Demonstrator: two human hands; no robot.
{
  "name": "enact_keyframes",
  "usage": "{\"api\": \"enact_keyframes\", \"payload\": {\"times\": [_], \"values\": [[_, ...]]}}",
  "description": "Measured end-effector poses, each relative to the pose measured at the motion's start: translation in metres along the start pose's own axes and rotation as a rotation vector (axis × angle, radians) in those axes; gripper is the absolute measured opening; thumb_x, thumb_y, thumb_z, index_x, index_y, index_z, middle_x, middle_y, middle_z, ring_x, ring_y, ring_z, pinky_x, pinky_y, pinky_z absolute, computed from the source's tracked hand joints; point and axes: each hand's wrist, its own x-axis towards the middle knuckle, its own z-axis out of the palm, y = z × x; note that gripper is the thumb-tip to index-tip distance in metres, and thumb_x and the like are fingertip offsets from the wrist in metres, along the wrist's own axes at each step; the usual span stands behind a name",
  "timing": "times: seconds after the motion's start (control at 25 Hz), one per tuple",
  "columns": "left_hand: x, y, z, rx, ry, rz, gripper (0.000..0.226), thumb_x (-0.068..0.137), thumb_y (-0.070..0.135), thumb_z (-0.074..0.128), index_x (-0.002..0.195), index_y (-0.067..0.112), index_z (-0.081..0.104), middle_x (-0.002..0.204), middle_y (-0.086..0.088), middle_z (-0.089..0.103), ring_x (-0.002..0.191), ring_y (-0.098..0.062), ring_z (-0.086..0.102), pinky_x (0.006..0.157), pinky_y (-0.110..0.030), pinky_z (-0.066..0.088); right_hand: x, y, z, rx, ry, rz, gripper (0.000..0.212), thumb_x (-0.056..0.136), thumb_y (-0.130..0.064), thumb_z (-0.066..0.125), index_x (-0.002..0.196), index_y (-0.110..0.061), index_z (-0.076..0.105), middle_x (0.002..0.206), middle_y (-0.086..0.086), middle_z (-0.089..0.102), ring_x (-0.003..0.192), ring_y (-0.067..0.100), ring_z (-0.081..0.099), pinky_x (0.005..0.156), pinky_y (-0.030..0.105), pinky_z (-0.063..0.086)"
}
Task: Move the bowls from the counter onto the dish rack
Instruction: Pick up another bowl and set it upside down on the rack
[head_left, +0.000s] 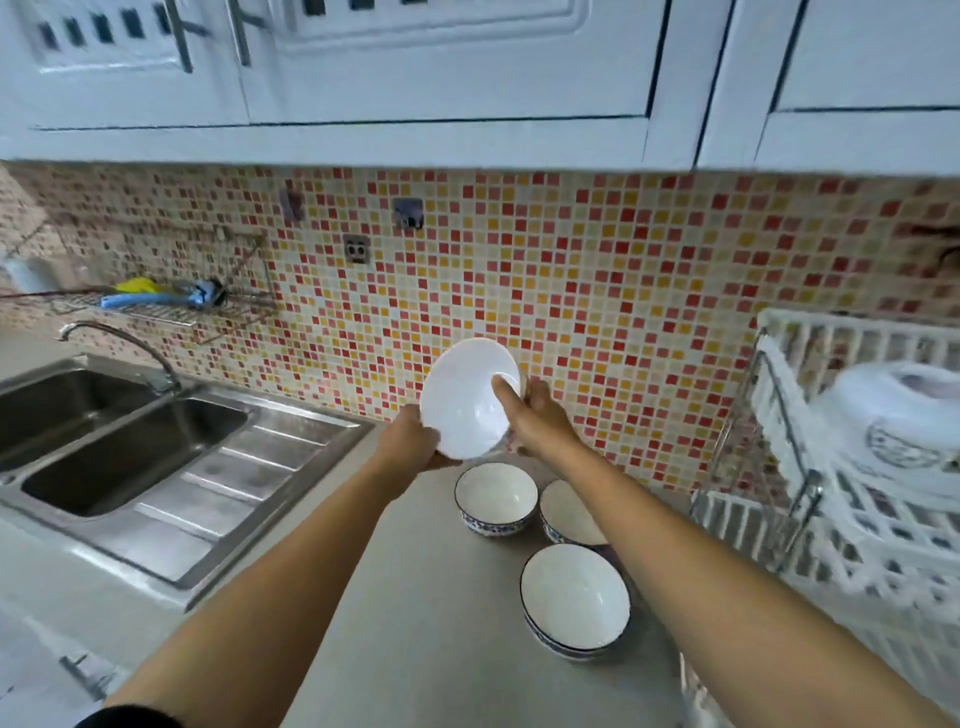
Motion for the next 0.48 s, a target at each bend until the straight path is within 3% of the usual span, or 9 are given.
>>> {"api": "enact_keyframes", "payload": {"times": [0.08, 0.2, 0.28, 0.48], "values": [[-0.006, 0.018, 0.01, -0.047, 0.014, 0.063, 0.033, 0.098, 0.014, 0.042, 0.131, 0.012, 0.038, 0.127, -0.011, 0.046, 0.108, -0.034, 0.056, 0.082, -0.045, 0.058, -0.007, -0.02, -0.015, 0.0, 0.023, -0.058, 0.07, 0.083, -0.064, 0.045, 0.135, -0.02, 0.028, 0.117, 0.002, 0.053, 0.101, 0.026, 0.059, 0.085, 0.048, 0.056], [-0.018, 0.055, 0.027, 0.013, -0.071, 0.273, 0.053, 0.093, 0.058, 0.031, 0.133, 0.023, 0.035, 0.129, -0.008, 0.049, 0.111, -0.03, 0.06, 0.076, -0.03, 0.059, -0.03, -0.053, -0.069, -0.049, 0.097, -0.186, 0.076, 0.079, -0.07, 0.047, 0.136, -0.025, 0.028, 0.12, -0.001, 0.053, 0.1, 0.024, 0.06, 0.081, 0.044, 0.058], [-0.025, 0.09, 0.044, -0.009, -0.1, 0.442, 0.058, 0.092, 0.062, 0.021, 0.132, 0.025, 0.04, 0.13, -0.007, 0.052, 0.113, -0.028, 0.06, 0.075, -0.025, 0.056, -0.049, -0.069, -0.112, -0.146, 0.119, -0.287, 0.074, 0.078, -0.067, 0.053, 0.134, -0.024, 0.033, 0.115, -0.003, 0.054, 0.097, 0.022, 0.06, 0.077, 0.038, 0.058], [-0.045, 0.151, 0.094, -0.046, -0.242, 0.569, 0.07, 0.094, 0.061, 0.008, 0.122, 0.018, 0.055, 0.122, -0.01, 0.063, 0.11, -0.026, 0.062, 0.096, -0.046, 0.051, -0.089, -0.073, -0.187, -0.596, 0.159, -0.485, 0.088, 0.065, -0.068, 0.067, 0.137, -0.028, 0.036, 0.127, -0.002, 0.052, 0.109, 0.016, 0.055, 0.09, 0.038, 0.051]]}}
